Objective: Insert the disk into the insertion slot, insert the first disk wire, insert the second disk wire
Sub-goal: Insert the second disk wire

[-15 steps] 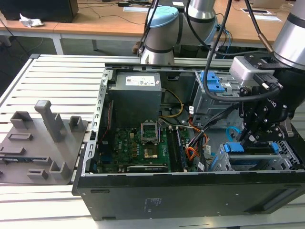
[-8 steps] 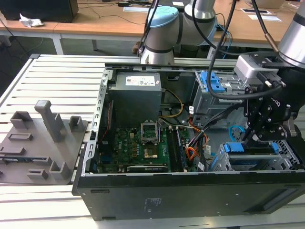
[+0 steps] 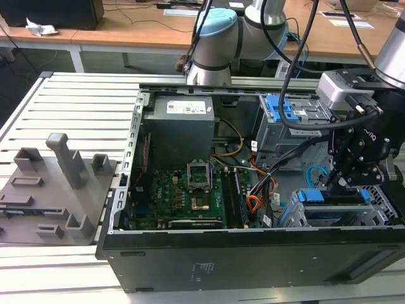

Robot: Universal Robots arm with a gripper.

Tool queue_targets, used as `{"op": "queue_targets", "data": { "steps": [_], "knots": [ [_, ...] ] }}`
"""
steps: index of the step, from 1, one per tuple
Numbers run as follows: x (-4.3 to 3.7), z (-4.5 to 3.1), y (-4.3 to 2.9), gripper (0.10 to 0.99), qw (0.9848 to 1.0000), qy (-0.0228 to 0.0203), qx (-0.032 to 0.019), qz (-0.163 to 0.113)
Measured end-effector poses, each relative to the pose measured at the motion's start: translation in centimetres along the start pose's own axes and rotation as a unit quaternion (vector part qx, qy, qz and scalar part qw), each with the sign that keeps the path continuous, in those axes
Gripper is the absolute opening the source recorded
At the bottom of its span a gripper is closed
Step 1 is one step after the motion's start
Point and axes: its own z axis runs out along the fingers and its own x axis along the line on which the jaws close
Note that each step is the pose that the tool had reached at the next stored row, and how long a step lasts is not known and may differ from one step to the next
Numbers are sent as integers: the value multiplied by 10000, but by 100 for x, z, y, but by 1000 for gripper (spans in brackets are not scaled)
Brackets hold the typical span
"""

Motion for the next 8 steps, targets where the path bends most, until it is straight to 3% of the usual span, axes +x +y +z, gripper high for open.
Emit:
{"op": "queue_targets", "data": {
  "steps": [8],
  "knots": [
    [15, 44, -17, 165, 10000, -5, -9, 0]
  ]
}}
